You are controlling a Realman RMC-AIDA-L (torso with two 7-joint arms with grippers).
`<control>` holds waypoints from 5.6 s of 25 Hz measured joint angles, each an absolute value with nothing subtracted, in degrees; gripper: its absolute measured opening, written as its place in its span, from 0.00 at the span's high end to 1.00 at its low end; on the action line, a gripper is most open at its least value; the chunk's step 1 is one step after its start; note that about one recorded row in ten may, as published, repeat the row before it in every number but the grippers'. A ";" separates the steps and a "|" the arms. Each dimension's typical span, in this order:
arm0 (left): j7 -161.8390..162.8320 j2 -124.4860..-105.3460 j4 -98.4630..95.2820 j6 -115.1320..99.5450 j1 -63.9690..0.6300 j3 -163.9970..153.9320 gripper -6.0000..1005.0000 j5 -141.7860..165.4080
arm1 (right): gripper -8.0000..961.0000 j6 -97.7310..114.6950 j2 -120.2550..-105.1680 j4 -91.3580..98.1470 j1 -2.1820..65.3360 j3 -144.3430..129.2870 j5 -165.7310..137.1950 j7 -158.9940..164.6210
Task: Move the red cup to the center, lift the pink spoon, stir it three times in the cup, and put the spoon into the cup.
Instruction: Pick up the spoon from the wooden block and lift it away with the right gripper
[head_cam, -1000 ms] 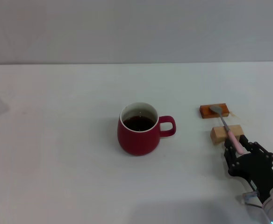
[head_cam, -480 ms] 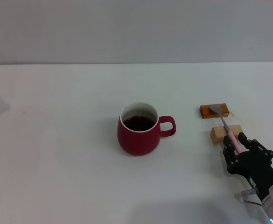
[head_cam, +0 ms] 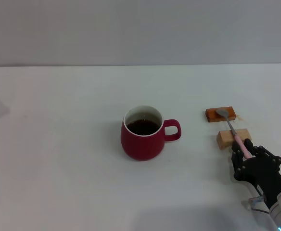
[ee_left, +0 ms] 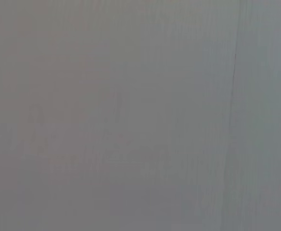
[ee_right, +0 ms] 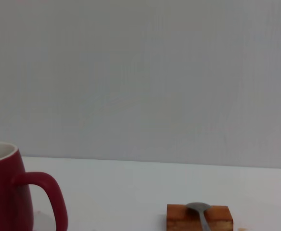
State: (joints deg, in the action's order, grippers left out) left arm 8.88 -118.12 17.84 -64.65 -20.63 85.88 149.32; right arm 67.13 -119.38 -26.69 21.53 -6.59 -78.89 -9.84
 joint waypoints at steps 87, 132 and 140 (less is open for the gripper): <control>8.87 -118.03 17.93 -66.08 -20.39 85.78 1.00 149.42 | 0.84 67.79 -119.17 -27.86 21.98 -4.40 -79.26 -10.63; 8.88 -118.03 17.93 -66.02 -20.34 85.18 1.00 149.50 | 0.85 73.48 -119.09 -29.16 22.53 -1.75 -79.08 -14.74; 8.88 -118.03 17.92 -66.12 -20.08 85.13 1.00 149.50 | 0.85 74.61 -119.02 -29.35 23.23 -1.46 -79.15 -15.00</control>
